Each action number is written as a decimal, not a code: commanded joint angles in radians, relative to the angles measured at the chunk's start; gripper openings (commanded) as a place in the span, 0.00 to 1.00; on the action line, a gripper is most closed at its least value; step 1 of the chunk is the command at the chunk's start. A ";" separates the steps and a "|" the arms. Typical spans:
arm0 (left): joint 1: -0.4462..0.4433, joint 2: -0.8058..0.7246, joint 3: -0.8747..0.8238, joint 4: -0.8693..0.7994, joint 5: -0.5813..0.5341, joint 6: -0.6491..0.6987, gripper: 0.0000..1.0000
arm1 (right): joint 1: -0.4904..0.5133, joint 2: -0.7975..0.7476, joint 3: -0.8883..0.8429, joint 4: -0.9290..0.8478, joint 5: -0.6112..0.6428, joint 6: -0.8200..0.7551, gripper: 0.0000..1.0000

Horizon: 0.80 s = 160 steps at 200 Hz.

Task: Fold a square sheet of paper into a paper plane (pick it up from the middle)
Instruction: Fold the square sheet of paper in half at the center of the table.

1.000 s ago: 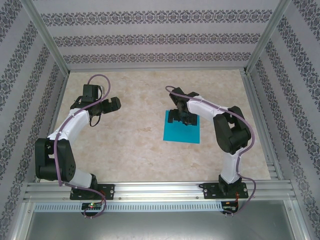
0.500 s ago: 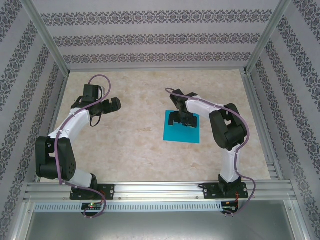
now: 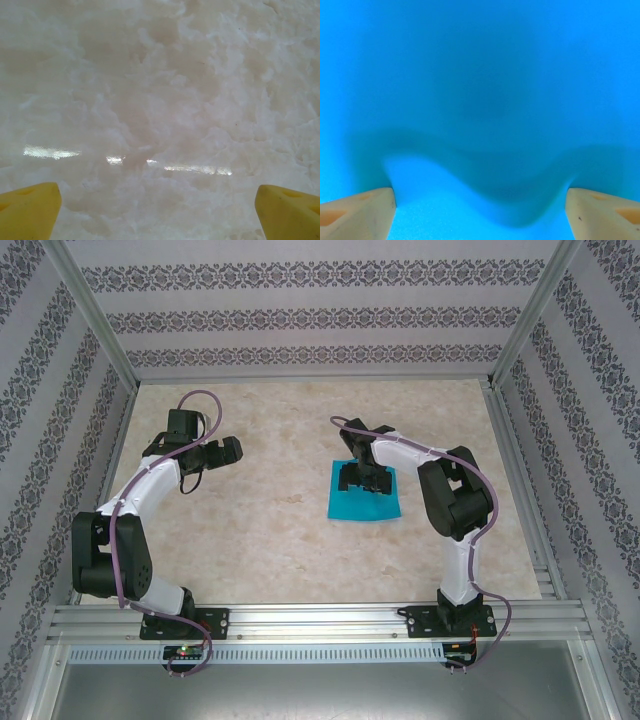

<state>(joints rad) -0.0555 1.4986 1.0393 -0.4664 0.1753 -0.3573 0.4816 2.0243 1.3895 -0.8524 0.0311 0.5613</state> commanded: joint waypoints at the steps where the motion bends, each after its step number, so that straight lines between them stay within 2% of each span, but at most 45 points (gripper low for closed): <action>1: -0.013 0.010 0.033 -0.018 0.012 0.001 1.00 | -0.013 0.078 -0.060 0.018 -0.015 -0.013 0.87; 24: -0.014 0.011 0.036 -0.020 0.013 0.000 1.00 | -0.012 0.047 -0.052 0.019 -0.021 -0.018 0.86; 84: -0.014 0.012 0.035 -0.019 0.018 -0.001 1.00 | 0.011 -0.101 -0.037 -0.017 0.010 -0.019 0.98; 160: -0.014 0.019 0.035 -0.020 0.022 -0.003 1.00 | 0.043 -0.074 -0.086 0.005 -0.022 0.014 0.95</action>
<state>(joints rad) -0.0555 1.5032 1.0485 -0.4736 0.1787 -0.3573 0.5110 1.9308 1.3155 -0.8566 0.0238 0.5552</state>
